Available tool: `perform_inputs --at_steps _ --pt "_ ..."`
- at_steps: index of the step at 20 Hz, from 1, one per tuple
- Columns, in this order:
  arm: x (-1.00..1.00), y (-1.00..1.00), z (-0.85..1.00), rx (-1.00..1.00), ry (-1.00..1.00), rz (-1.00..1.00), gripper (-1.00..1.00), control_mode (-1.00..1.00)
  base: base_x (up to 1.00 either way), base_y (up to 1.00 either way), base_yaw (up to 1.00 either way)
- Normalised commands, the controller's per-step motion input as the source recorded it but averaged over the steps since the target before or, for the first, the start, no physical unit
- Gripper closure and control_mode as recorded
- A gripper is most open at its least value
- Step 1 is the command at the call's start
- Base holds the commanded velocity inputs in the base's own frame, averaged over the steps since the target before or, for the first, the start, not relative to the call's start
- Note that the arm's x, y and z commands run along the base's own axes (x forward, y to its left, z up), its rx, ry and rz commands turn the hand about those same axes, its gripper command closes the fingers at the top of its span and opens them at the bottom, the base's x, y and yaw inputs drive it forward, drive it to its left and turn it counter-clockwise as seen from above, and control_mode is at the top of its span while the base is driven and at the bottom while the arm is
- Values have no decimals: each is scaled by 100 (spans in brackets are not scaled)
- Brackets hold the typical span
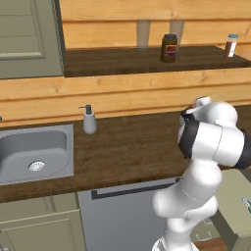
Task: Place the appropriate cutting tool for cutting the broccoli skin on the cutting board.
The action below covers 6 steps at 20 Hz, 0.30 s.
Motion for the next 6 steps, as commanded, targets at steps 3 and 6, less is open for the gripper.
perform_inputs --at_steps 3,6 --pt "0 100 0 -19 8 0 -100 -100 0 0 0" --pt "0 100 0 -22 11 0 -100 -100 0 0 0"
